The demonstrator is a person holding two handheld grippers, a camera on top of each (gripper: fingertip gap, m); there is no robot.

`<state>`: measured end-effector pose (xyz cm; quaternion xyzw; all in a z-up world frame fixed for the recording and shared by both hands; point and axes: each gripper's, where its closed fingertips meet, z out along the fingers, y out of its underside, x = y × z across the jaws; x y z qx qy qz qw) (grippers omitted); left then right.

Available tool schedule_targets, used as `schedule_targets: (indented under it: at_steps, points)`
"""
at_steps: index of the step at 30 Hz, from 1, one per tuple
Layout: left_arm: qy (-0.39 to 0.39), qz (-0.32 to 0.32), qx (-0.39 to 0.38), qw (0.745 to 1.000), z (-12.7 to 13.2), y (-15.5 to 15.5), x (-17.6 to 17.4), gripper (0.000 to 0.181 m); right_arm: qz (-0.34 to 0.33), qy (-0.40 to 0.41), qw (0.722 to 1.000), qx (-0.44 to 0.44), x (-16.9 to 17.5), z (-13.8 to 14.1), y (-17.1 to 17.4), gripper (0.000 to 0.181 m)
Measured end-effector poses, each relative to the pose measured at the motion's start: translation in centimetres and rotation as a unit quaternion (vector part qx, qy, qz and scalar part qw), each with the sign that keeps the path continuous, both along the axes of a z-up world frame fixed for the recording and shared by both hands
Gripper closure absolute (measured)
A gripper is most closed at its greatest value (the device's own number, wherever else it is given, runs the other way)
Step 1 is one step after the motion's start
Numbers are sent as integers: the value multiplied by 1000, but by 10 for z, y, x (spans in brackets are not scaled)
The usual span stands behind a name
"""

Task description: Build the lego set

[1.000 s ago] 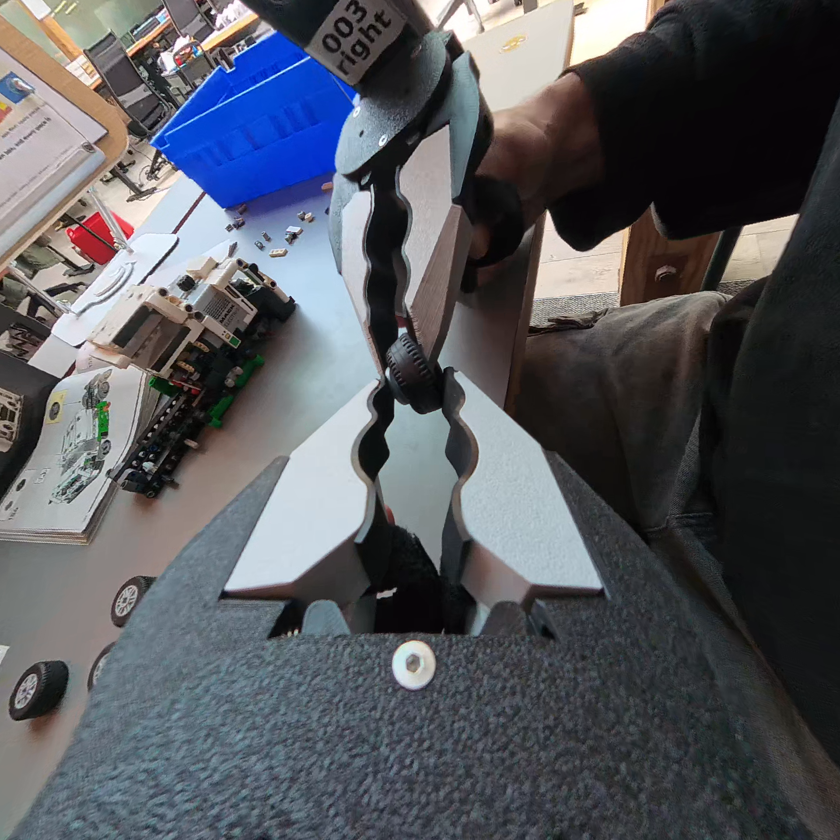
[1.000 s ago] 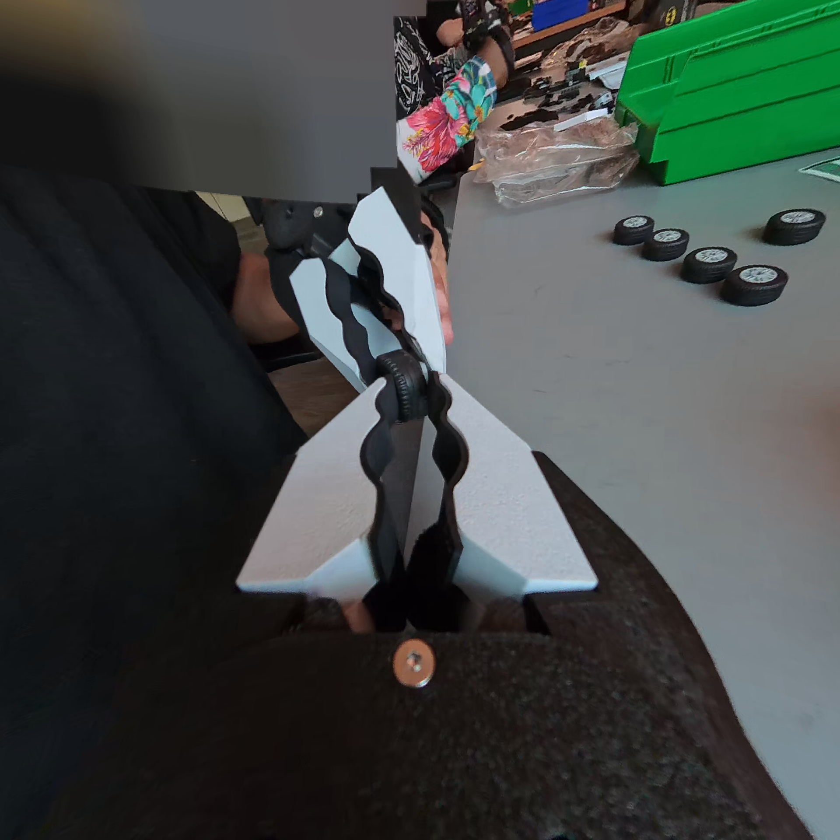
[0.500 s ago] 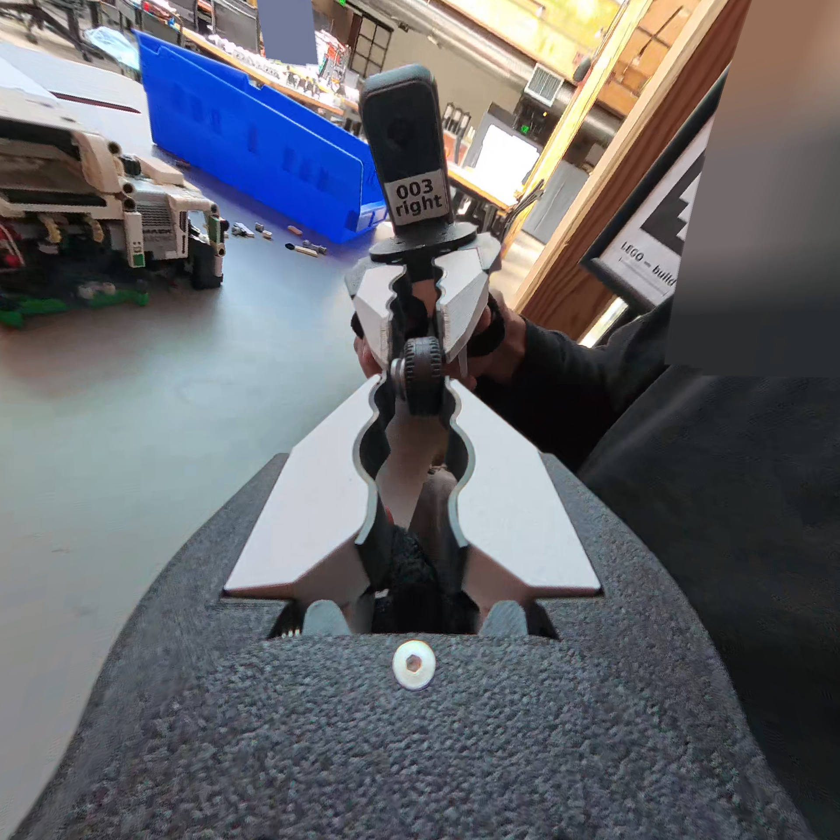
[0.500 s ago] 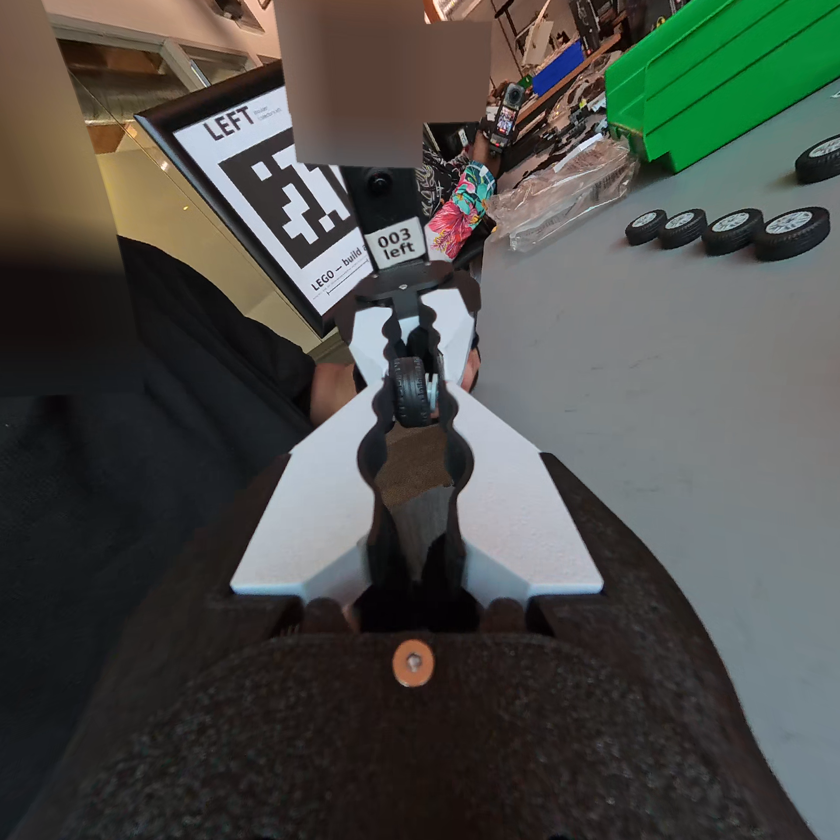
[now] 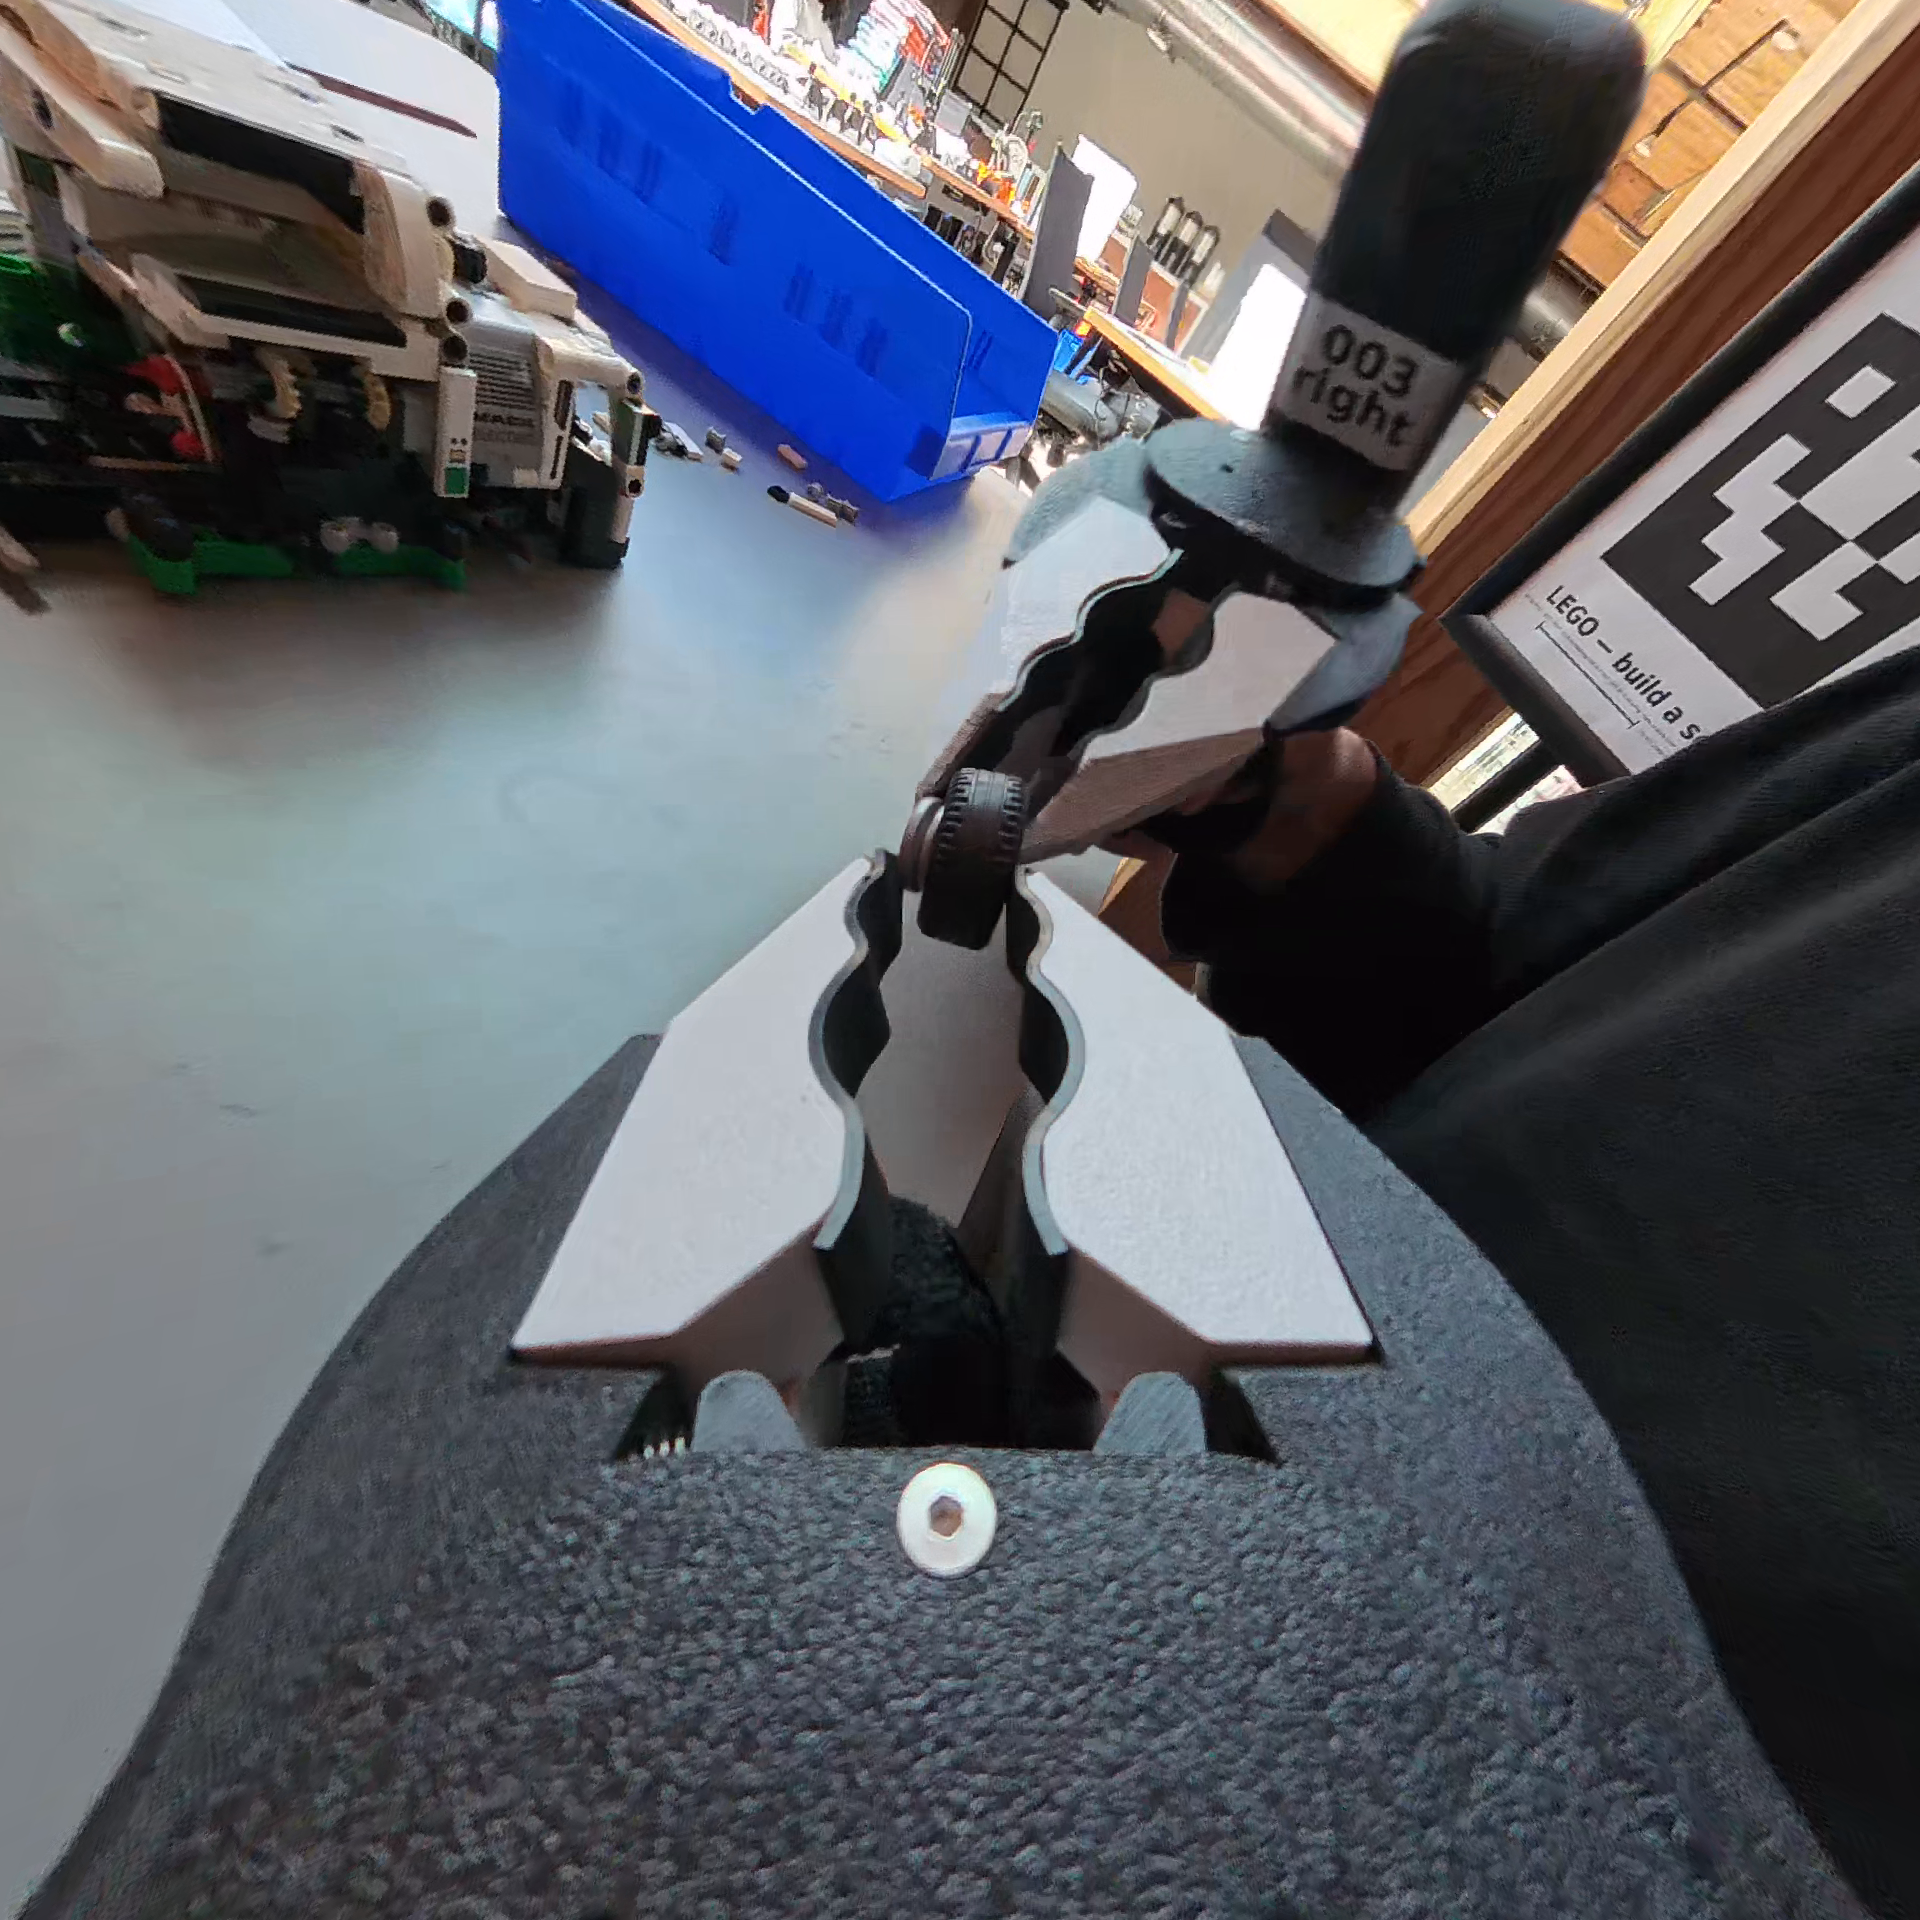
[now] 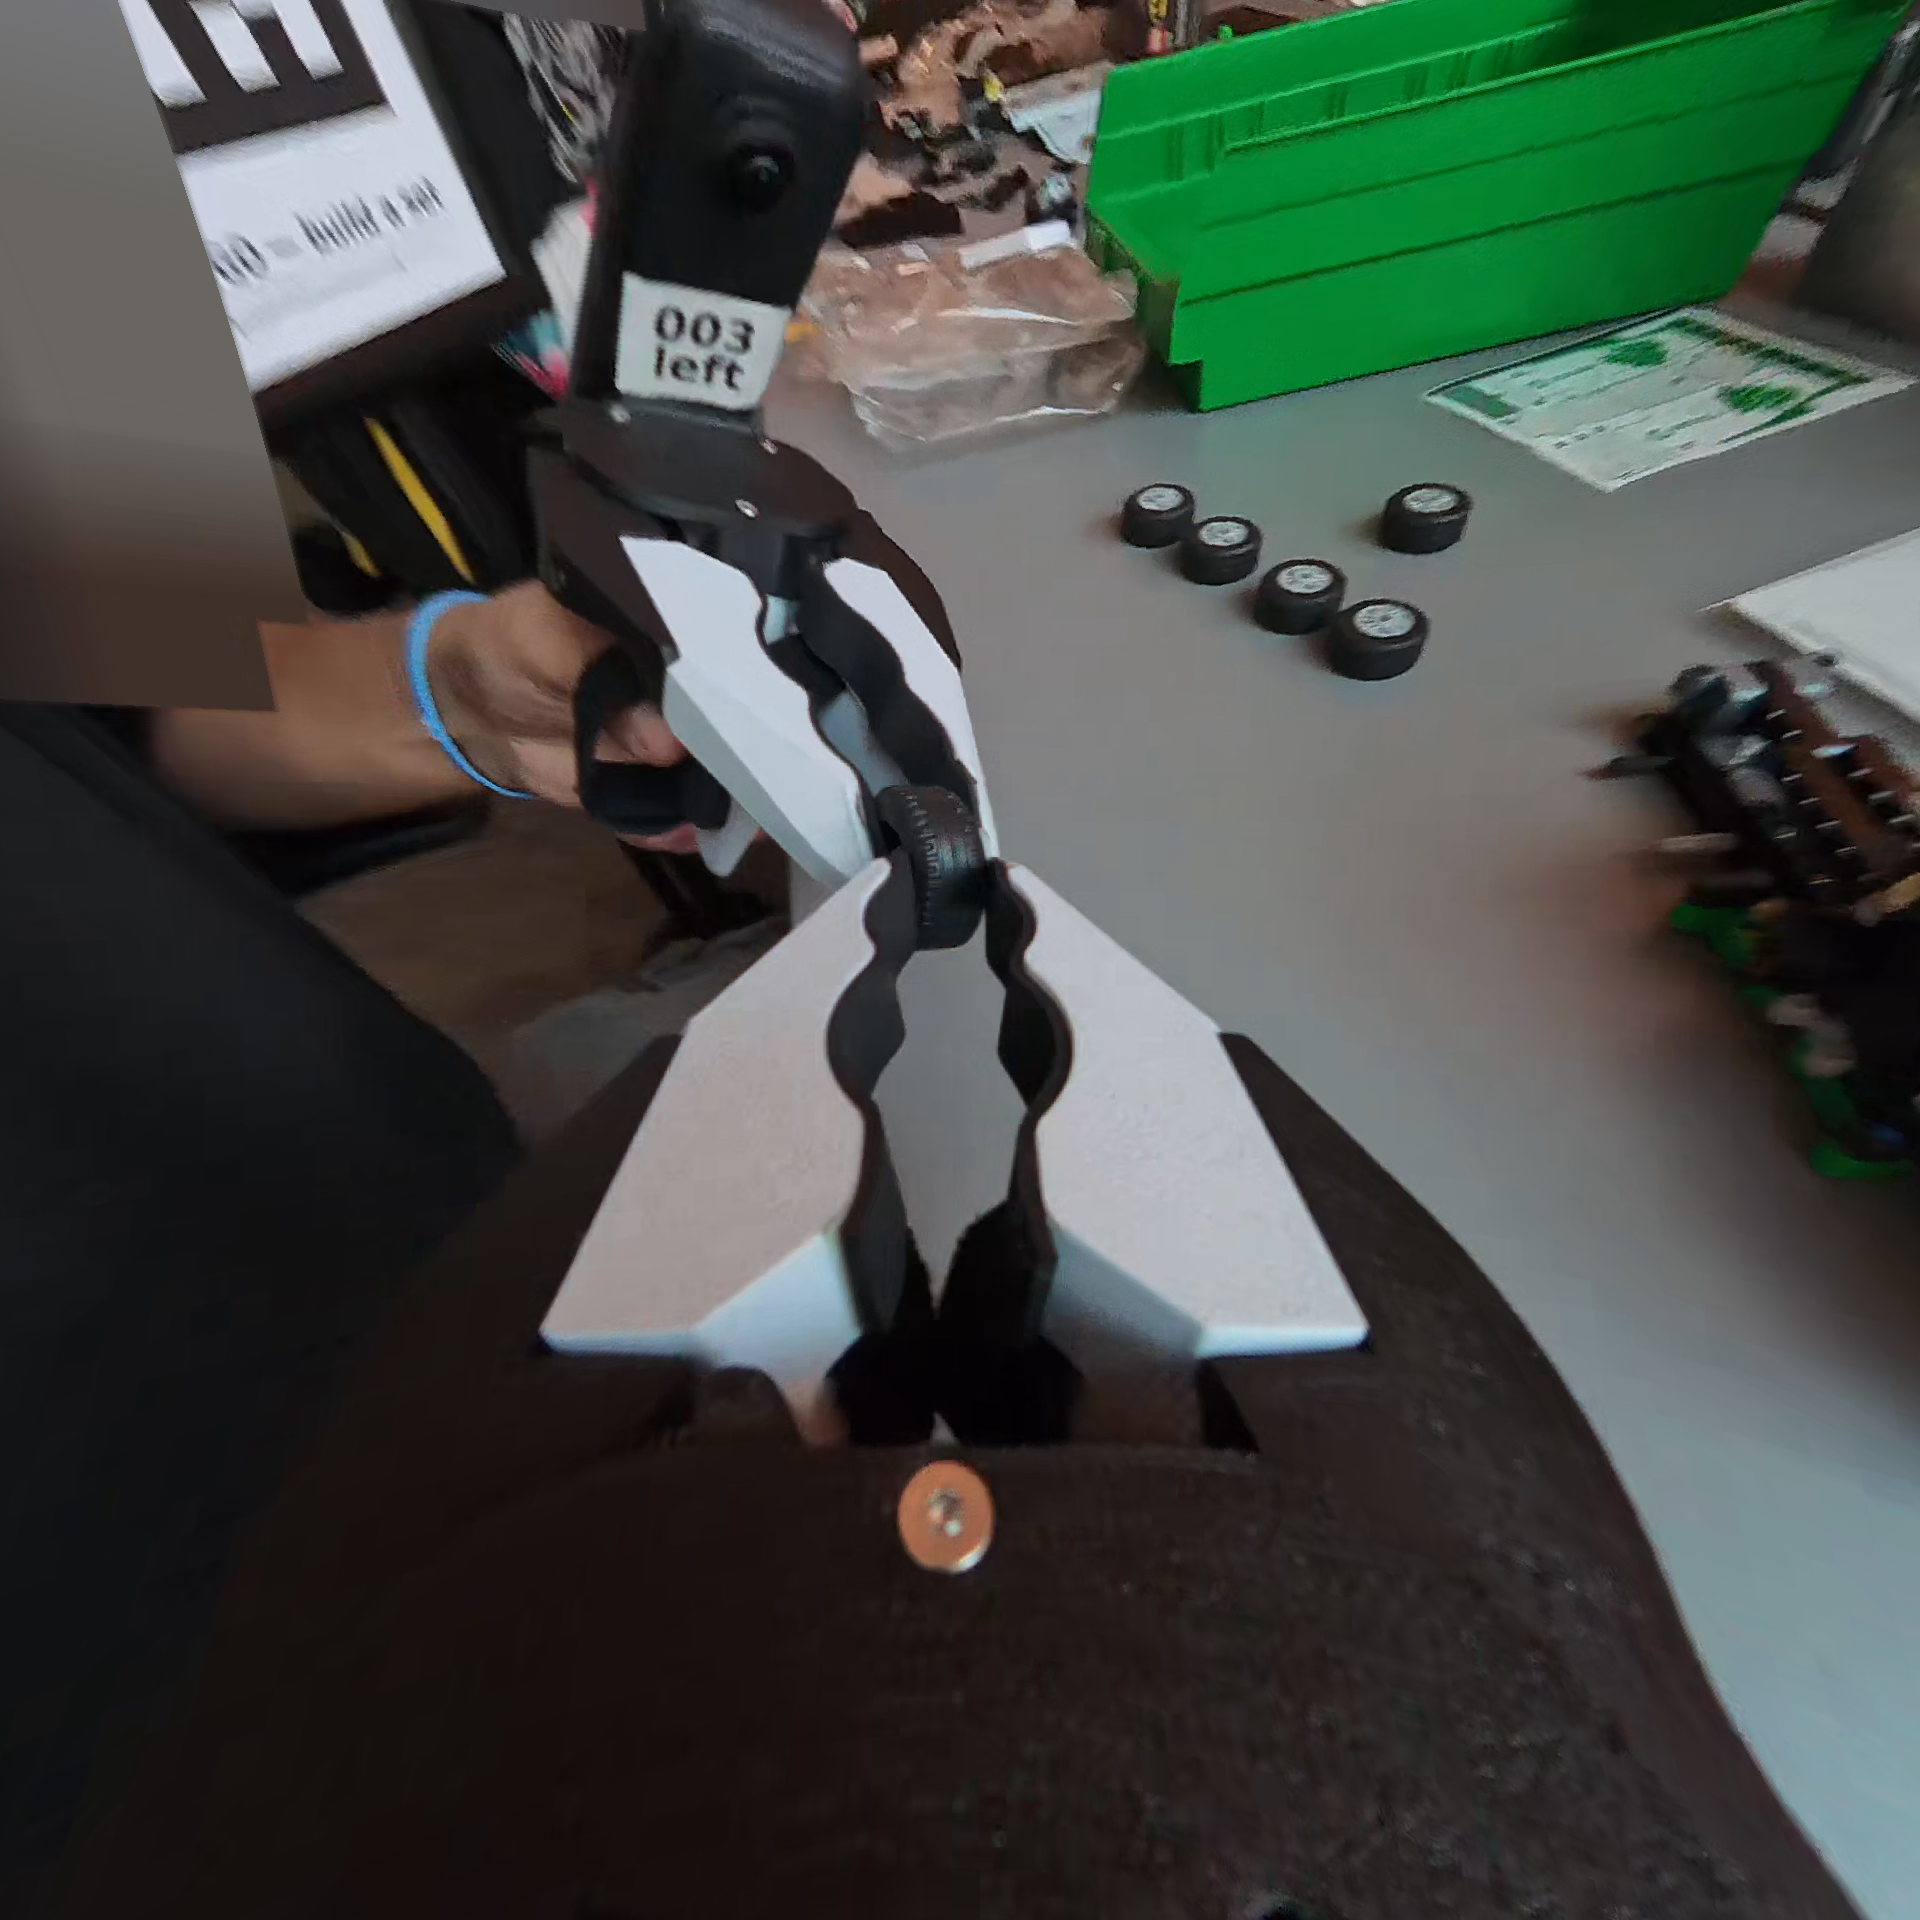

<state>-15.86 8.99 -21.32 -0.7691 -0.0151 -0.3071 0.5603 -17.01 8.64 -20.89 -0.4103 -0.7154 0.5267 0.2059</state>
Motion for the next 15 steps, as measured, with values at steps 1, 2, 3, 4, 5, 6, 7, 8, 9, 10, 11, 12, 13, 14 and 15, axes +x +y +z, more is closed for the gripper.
schedule_targets:
  at_steps: [1,2,3,4,5,6,7,8,9,10,11,12,13,14,15]
  points:
    - [4,4,-3,1000,-2,0,-2,163,-12,10,999,47,-1,-3,1,169]
    - [12,10,-6,1000,-4,1,-4,163,-26,18,995,92,-3,-6,3,169]
    - [26,14,-10,1000,-7,1,-5,161,-37,23,989,139,-4,-10,6,169]
    - [42,14,-14,999,-9,1,-5,161,-42,29,984,172,-4,-12,6,170]
    - [63,14,-16,998,-11,1,-5,161,-46,30,980,189,-3,-14,6,170]
    - [89,14,-16,996,-12,1,-5,161,-46,30,979,196,-3,-15,6,170]
    - [119,11,-17,993,-14,0,-4,161,-40,25,978,202,-1,-17,5,170]
    - [152,7,-17,988,-16,-1,-3,162,-32,24,977,208,0,-18,4,170]
    - [186,3,-15,982,-18,-2,-2,162,-24,27,975,219,1,-19,3,170]
    - [221,-6,-13,975,-20,-3,-1,163,-10,28,973,231,4,-21,2,170]
    - [257,-21,-10,966,-22,-5,2,163,12,30,972,233,8,-23,-1,170]
    - [289,-31,-1,957,-23,-7,5,164,29,33,975,217,12,-22,-3,170]
    - [314,-45,11,948,-21,-10,10,164,54,30,980,187,18,-20,-6,170]
    - [325,-64,20,943,-20,-12,16,164,78,23,984,156,24,-19,-9,170]
    - [323,-79,24,943,-20,-14,21,164,94,22,986,134,28,-19,-10,170]
